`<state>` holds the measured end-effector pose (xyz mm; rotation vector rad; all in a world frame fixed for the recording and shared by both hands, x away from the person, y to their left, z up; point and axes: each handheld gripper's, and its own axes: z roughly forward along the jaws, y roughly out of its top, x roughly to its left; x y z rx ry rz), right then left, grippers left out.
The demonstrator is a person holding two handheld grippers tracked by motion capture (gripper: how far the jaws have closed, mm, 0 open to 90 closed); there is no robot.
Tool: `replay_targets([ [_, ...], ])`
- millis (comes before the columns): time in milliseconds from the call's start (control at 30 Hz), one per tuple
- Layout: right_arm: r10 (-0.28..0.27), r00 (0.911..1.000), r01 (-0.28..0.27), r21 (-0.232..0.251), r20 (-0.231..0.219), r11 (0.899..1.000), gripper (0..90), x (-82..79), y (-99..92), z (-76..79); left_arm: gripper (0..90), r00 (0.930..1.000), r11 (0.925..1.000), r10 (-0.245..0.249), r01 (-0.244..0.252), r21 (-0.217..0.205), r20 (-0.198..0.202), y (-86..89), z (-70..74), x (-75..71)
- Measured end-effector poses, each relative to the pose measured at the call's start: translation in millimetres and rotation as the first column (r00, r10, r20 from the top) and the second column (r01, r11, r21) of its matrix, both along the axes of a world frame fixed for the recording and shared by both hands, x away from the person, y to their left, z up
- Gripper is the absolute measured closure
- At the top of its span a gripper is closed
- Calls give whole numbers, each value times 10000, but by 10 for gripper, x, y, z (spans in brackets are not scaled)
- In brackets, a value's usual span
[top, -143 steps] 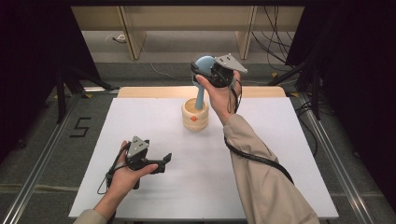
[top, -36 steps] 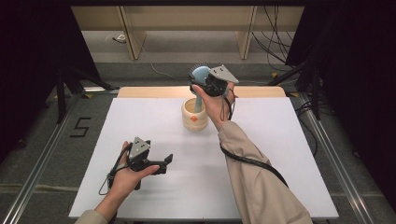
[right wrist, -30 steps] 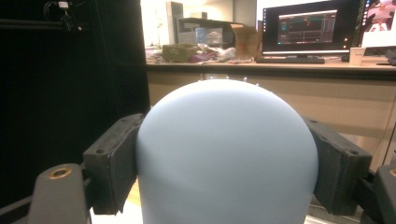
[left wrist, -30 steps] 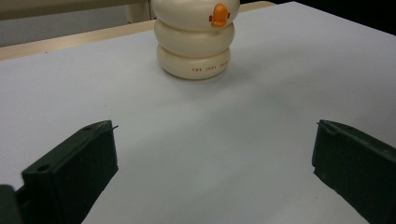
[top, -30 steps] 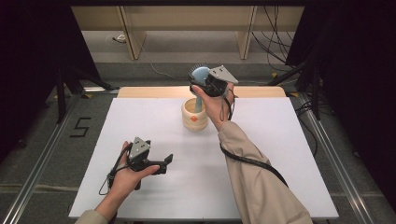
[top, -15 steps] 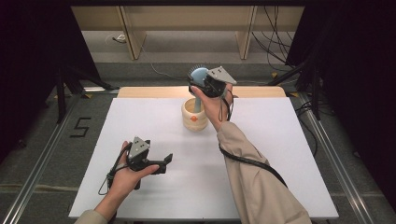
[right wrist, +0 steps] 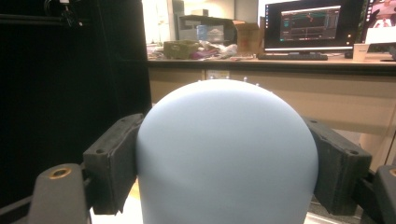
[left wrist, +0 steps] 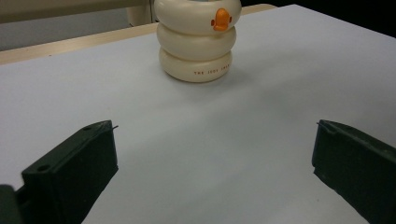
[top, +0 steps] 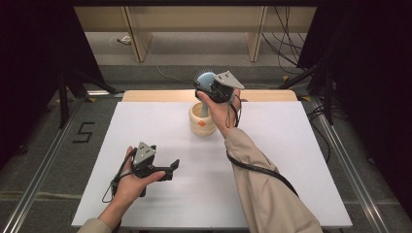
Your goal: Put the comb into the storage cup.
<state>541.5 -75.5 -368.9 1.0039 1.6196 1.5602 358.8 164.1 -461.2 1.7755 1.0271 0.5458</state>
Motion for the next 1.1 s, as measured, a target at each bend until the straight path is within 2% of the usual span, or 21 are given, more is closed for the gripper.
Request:
replay_targets([
  [1100, 11, 10000, -11, -240, 2, 9997, 215, 5, 0, -76, 0, 10000, 10000, -45, 45, 71, -14, -9, -10, 2],
])
